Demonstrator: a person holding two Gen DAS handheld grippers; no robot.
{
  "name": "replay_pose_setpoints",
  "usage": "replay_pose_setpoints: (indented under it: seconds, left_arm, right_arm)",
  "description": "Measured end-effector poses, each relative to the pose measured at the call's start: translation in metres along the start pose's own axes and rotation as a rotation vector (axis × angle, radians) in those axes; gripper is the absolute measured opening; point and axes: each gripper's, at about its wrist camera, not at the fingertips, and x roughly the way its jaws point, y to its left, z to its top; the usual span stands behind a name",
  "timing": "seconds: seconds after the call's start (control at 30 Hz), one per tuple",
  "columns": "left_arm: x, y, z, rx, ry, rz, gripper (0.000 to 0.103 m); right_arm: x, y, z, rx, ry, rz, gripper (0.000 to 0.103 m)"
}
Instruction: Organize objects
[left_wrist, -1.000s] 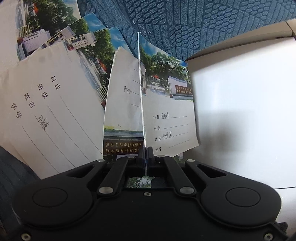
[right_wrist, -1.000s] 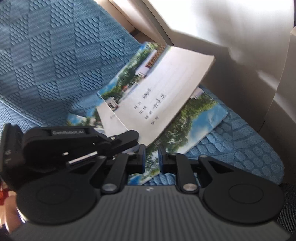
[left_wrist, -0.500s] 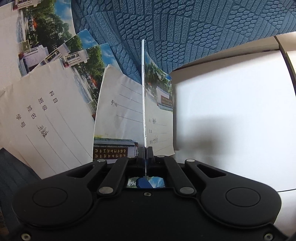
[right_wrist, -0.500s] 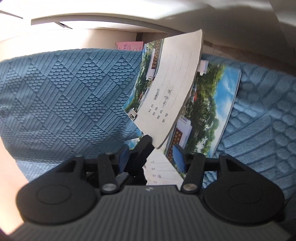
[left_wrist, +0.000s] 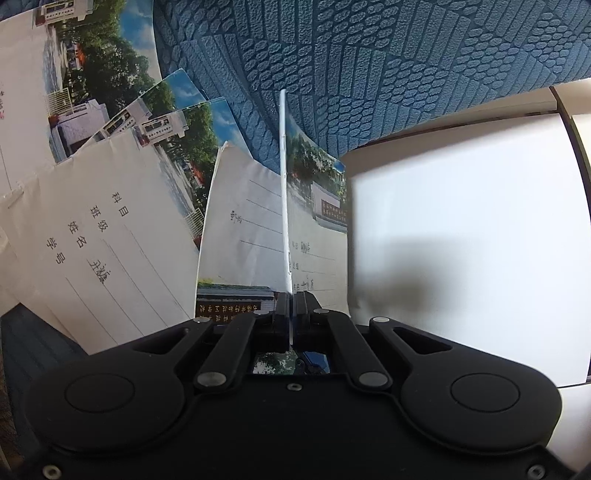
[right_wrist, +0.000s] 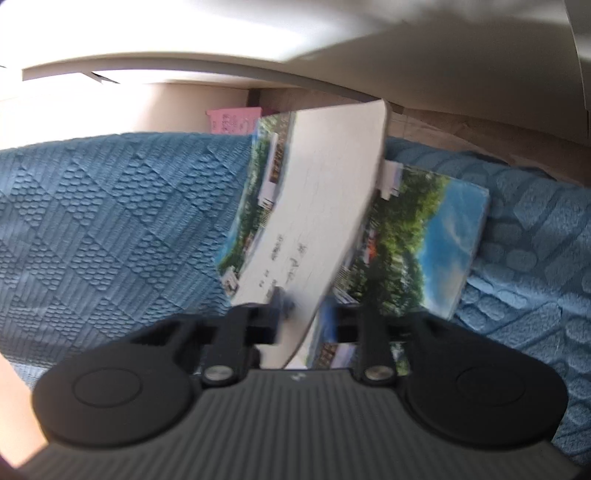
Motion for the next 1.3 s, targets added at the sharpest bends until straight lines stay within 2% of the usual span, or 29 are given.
replay_pose_setpoints:
  seconds: [0.03,0.07,0.13,0.17,0.27,0.43,0.53,0.6,0.63,0.77,1.03,1.07,1.13,1.3]
  left_arm:
    - [0.0,-0.001,0.001,0.013,-0.005,0.01,0.004]
    - [0.004,-0.003,0.003,0.015,-0.004,0.031,0.016]
    - [0.006,-0.002,0.004,0.008,0.009,0.037,0.031]
    - [0.008,-0.002,0.004,0.006,0.012,0.027,0.034]
    - [0.013,-0.002,0.003,-0.001,0.026,0.033,0.035]
    - [0.028,0.017,0.005,-0.117,0.059,-0.026,0.037]
    - [0.034,0.028,0.006,-0.171,0.087,-0.06,0.035]
    - [0.035,0.03,0.006,-0.186,0.087,-0.07,0.026]
    - [0.036,0.03,0.007,-0.191,0.089,-0.073,0.017]
    - [0.035,0.027,0.005,-0.18,0.097,-0.091,0.005]
    - [0.012,0.02,0.002,-0.144,0.103,-0.113,0.002]
    - [0.007,0.022,0.003,-0.145,0.1,-0.11,0.001]
    - [0.001,0.026,0.008,-0.147,0.099,-0.11,0.001]
    - [-0.008,0.046,0.019,-0.183,0.108,-0.098,0.001]
  right_arm:
    - [0.0,0.0,-0.001,0.006,-0.001,0.007,0.011]
    - [0.001,0.001,-0.003,0.005,0.002,0.018,0.009]
    - [0.003,0.003,-0.004,-0.003,0.015,0.033,0.005]
    - [0.005,0.004,-0.004,-0.006,0.019,0.039,0.005]
    - [0.007,0.006,-0.007,-0.006,0.037,0.055,0.004]
    - [-0.001,0.008,-0.016,0.0,0.039,0.058,0.004]
    - [-0.01,0.006,-0.02,-0.007,0.031,0.041,0.004]
    - [-0.014,0.006,-0.023,-0.013,0.035,0.034,0.004]
    - [-0.015,0.007,-0.026,-0.009,0.038,0.039,0.004]
    - [-0.025,0.014,-0.035,-0.062,0.02,0.019,0.005]
    - [-0.032,0.041,-0.034,-0.183,0.019,-0.076,0.019]
    - [-0.03,0.043,-0.031,-0.19,0.025,-0.089,0.023]
    - [-0.028,0.043,-0.025,-0.185,0.032,-0.087,0.042]
    - [-0.025,0.039,-0.004,-0.164,0.029,-0.064,0.043]
